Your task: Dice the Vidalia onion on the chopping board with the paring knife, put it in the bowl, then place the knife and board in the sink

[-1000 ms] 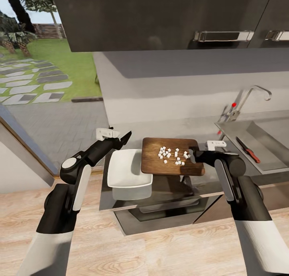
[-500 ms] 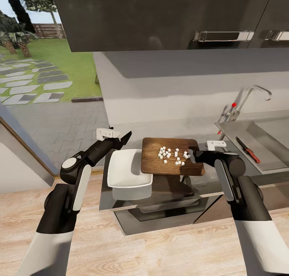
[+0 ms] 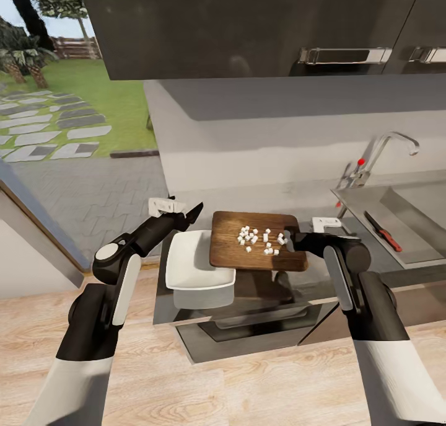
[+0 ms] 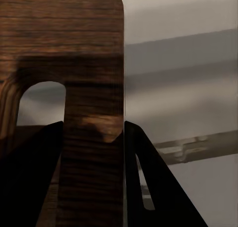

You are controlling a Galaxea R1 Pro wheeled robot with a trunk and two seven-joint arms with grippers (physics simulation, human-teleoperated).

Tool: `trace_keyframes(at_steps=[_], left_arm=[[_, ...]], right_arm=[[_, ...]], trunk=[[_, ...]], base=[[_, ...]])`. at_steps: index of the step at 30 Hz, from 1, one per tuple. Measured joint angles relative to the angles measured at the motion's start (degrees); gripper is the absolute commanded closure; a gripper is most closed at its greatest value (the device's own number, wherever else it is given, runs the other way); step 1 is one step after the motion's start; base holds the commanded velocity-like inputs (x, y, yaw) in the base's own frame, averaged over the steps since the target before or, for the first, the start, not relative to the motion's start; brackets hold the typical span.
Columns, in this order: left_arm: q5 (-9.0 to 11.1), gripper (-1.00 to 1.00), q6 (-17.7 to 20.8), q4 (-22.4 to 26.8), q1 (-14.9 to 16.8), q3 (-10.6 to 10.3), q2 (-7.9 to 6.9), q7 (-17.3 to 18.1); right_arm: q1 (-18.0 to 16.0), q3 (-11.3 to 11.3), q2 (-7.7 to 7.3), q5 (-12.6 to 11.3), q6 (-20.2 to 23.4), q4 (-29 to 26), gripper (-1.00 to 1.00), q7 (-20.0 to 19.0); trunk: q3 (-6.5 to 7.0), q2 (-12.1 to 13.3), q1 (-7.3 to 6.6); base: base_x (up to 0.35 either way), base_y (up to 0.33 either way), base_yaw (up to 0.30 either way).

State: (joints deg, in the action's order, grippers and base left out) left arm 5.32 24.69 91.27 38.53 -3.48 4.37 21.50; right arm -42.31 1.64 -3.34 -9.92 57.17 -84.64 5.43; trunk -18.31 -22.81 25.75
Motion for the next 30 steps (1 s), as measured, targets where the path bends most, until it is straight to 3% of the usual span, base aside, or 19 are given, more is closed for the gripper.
trace_keyframes(at_steps=[8, 19, 30], left_arm=[[0.01, -1.0, 0.0, 0.0, 0.0, 0.0, 0.0, 0.0], [0.0, -1.0, 0.0, 0.0, 0.0, 0.0, 0.0, 0.0], [0.01, -1.0, 0.0, 0.0, 0.0, 0.01, 0.0, 0.0]], right_arm=[[0.0, 0.0, 0.99, -0.07, -0.06, 0.02, 1.0, 0.2], [0.0, 0.01, 1.03, -0.08, -0.1, -0.01, 1.0, 3.3], [0.0, 0.09, 1.03, -0.07, -0.14, 0.0, 1.0, 3.74]], trunk=[[0.0, 0.0, 0.0], [0.0, 0.0, 0.0], [0.0, 0.0, 0.0]], base=[[0.0, 0.0, 0.0], [0.0, 0.0, 0.0], [0.0, 0.0, 0.0]])
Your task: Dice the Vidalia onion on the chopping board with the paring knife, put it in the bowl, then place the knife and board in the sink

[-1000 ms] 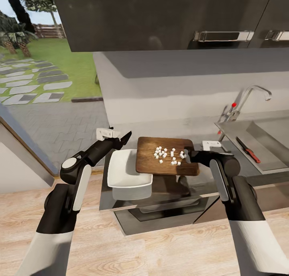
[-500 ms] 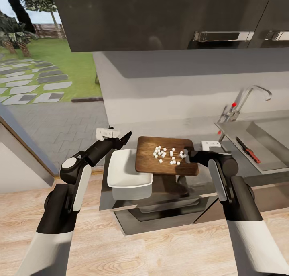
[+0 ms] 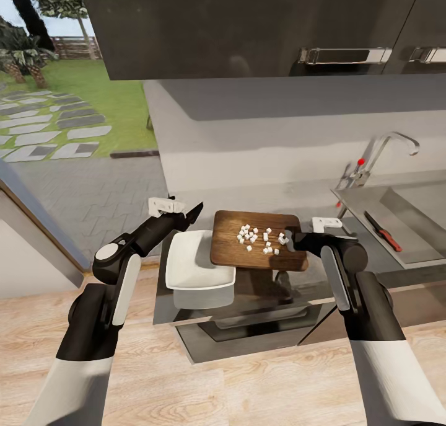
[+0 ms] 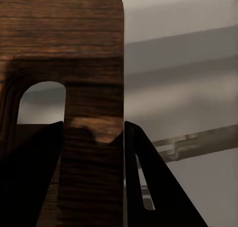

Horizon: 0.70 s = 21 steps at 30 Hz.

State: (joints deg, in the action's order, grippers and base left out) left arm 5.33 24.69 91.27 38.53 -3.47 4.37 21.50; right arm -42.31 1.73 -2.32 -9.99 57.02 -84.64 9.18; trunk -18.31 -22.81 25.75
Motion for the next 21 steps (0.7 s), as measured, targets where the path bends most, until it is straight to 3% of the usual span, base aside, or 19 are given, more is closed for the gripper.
trace_keyframes(at_steps=[21], left_arm=[[-0.01, -1.0, 0.0, 0.0, 0.0, -0.01, 0.0, 0.0]], right_arm=[[-0.39, 0.0, 0.0, 0.0, 0.0, -0.04, 1.0, 0.1]], trunk=[[0.0, 0.0, 0.0]], base=[[0.0, 0.0, 0.0]])
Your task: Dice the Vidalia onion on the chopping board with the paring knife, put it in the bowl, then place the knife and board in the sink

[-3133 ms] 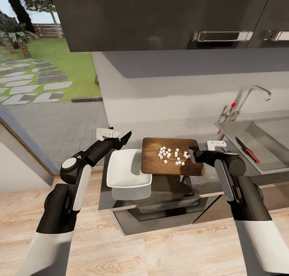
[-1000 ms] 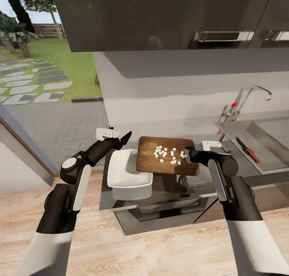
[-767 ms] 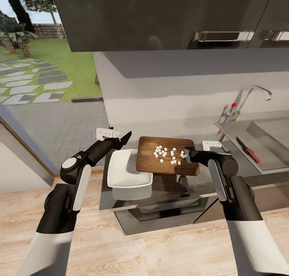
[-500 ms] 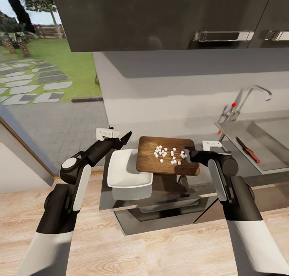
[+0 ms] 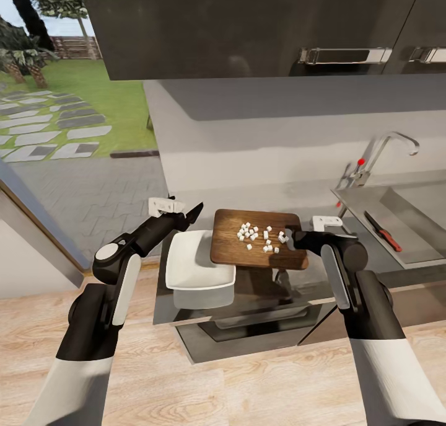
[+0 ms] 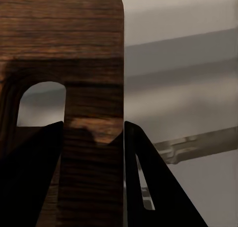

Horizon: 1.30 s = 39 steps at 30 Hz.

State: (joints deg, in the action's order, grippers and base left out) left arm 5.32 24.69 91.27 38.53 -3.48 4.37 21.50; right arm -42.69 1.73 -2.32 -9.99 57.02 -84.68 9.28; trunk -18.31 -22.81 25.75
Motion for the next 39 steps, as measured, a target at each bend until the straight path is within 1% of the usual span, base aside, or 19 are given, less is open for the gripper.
trace_keyframes(at_steps=[18, 30, 39], left_arm=[[0.01, -1.0, -0.02, 0.0, 0.0, 0.0, 0.0, 0.0], [0.02, -1.0, -0.01, 0.0, 0.0, 0.0, 0.0, 0.0], [0.0, -1.0, 0.0, 0.0, 0.0, 0.0, 0.0, 0.0]], right_arm=[[-0.03, 0.09, 0.0, 0.0, 0.09, -0.01, 1.0, -0.06], [-0.05, 0.09, 0.0, 0.0, 0.09, -0.06, 1.0, -0.09], [-0.05, 0.09, 0.0, 0.0, 0.09, -0.06, 1.0, -0.09]], trunk=[[0.0, 0.0, 0.0], [0.63, 0.0, 0.0], [0.72, 0.0, 0.0]], base=[[0.0, 0.0, 0.0], [0.0, 0.0, 0.0], [0.0, 0.0, 0.0]])
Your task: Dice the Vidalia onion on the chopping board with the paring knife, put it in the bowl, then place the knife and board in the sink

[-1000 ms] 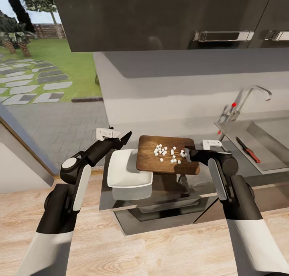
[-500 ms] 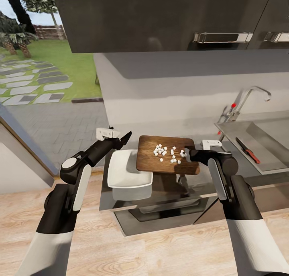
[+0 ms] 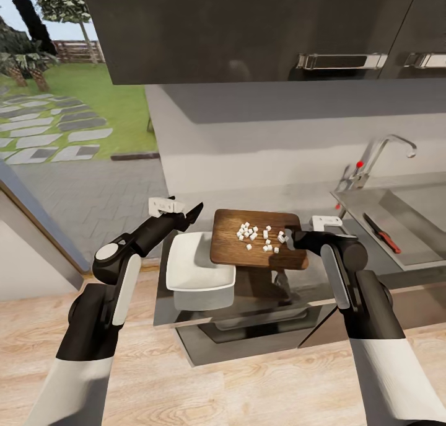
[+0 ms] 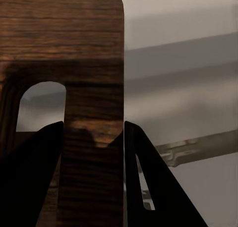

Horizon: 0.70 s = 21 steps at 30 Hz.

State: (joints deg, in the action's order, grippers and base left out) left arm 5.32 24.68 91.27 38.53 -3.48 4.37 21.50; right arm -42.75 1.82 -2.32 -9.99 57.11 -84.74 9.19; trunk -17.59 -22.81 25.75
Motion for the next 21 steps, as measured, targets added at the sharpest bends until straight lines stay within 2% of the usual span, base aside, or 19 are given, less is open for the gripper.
trace_keyframes(at_steps=[21], left_arm=[[0.01, -1.0, -0.05, 0.0, 0.0, 0.0, 0.0, 0.0]], right_arm=[[0.0, 0.0, 0.0, 0.0, 0.0, 0.0, 1.0, 0.01]], trunk=[[0.0, 0.0, 0.0]], base=[[0.0, 0.0, 0.0]])
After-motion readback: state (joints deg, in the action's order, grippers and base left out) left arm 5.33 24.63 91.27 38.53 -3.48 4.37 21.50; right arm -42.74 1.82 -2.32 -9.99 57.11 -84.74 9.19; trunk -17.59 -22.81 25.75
